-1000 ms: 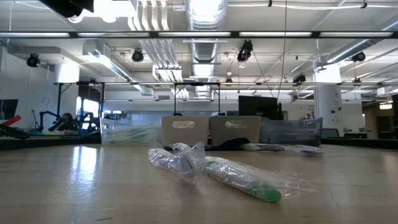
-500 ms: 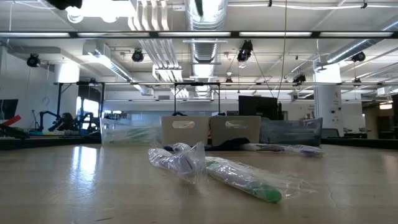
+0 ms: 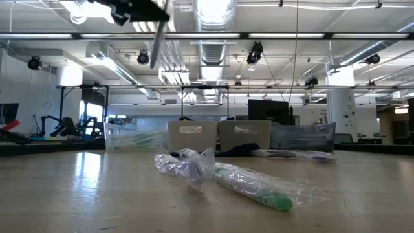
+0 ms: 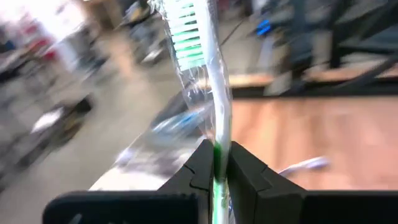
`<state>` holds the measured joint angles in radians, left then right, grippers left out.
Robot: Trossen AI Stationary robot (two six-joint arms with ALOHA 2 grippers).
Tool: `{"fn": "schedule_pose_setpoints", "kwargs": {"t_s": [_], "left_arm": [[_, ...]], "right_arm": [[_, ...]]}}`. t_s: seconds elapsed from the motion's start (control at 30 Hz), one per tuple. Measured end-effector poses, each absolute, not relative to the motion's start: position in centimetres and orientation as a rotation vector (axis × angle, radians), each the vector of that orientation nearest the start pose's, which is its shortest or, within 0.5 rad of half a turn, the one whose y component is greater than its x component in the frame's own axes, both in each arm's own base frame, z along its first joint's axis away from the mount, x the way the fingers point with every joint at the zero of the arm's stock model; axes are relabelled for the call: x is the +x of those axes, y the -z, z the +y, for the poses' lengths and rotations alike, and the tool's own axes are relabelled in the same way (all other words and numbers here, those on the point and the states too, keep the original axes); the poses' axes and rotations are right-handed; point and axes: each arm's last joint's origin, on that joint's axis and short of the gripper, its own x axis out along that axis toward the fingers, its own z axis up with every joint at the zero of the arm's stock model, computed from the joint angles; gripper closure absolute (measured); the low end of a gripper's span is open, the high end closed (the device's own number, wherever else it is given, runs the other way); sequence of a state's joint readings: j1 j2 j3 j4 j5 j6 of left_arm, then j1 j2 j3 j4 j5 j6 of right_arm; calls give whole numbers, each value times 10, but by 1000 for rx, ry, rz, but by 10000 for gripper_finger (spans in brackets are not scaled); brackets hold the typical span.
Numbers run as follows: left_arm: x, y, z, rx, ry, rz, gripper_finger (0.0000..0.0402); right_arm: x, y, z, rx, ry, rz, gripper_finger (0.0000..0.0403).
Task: Pick & Place Toothbrushes
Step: Put the green toothbrush into the transparent bin
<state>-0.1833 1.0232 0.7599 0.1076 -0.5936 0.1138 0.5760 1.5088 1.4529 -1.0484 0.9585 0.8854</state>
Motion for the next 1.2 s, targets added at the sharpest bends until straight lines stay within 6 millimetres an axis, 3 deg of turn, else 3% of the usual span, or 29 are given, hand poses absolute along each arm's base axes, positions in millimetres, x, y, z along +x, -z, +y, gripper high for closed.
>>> {"fn": "schedule_pose_setpoints", "kwargs": {"t_s": [0.33, 0.53, 0.93, 1.2], "left_arm": [[204, -314, 27, 82, -712, 485, 375], [201, -323, 61, 30, -816, 616, 375], [222, -327, 138, 12, -964, 879, 376], [240, -308, 175, 5, -968, 1081, 370]], "right_arm": [[231, -356, 106, 111, 641, 672, 206], [213, -369, 96, 111, 621, 661, 220], [187, -390, 81, 187, 593, 594, 266], [187, -391, 81, 191, 591, 591, 294]]}}
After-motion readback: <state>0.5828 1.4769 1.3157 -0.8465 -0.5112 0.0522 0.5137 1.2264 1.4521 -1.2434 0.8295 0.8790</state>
